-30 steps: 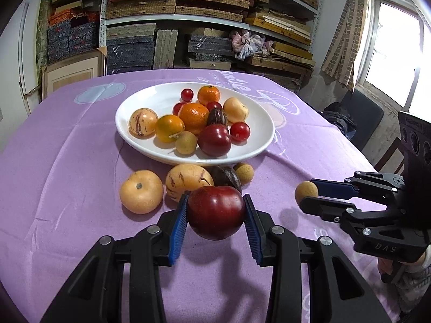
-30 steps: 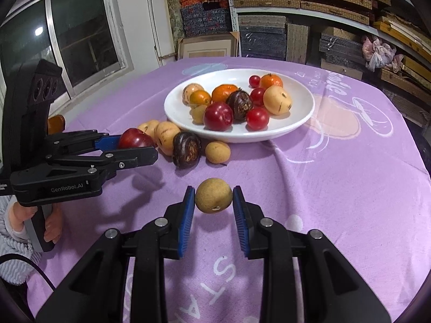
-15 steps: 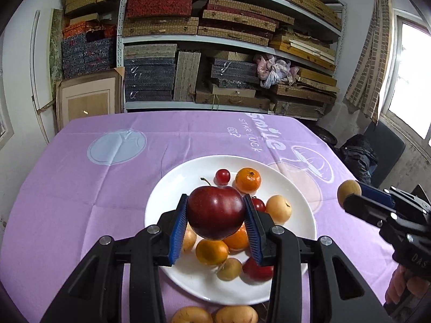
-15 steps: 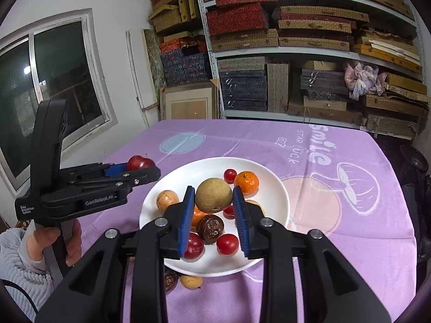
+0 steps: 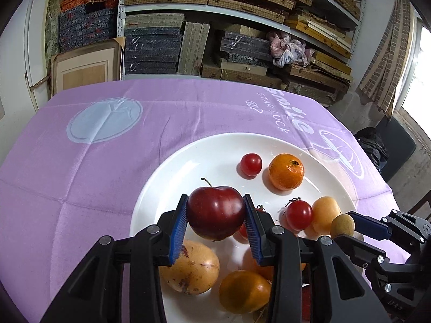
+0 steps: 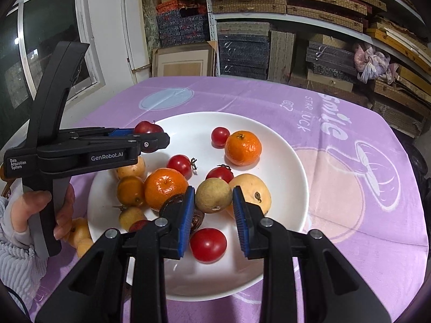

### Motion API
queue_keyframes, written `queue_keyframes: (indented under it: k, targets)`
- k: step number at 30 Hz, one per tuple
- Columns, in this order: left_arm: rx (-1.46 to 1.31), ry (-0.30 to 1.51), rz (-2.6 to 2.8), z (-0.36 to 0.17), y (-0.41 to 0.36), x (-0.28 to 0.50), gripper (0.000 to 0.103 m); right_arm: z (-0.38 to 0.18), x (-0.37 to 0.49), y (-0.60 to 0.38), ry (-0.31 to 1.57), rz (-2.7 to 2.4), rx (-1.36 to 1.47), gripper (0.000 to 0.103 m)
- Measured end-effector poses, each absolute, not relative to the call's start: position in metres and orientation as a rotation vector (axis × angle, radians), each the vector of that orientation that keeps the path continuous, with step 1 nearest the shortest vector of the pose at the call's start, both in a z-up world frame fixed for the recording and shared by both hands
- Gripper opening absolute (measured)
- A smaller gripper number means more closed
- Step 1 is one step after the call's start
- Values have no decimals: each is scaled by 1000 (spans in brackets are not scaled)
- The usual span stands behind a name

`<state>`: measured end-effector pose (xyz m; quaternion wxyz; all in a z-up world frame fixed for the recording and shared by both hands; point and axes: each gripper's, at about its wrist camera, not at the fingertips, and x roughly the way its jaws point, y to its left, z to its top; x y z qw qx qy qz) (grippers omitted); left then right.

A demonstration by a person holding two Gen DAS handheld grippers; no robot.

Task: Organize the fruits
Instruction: 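Carry both fruits onto the white plate and open both tools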

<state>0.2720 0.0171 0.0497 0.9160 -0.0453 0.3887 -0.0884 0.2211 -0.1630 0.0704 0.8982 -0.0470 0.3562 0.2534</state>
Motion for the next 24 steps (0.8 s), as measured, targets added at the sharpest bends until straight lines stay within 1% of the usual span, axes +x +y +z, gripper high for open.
queue_keyframes:
  k: [8, 12, 14, 16, 24]
  targets:
    - [-113, 793, -180, 51, 23, 274, 40, 64, 222, -161, 730, 512, -116, 31]
    - [-107, 790, -181, 50, 22, 273, 41, 65, 222, -162, 725, 505, -120, 38]
    - [-107, 785, -179, 51, 22, 273, 48, 66, 221, -161, 717, 499, -125, 44]
    - [-106, 777, -179, 51, 22, 272, 51, 66, 219, -161, 710, 497, -132, 51]
    - [-101, 761, -192, 56, 17, 266, 52, 69, 216, -157, 701, 507, -151, 55]
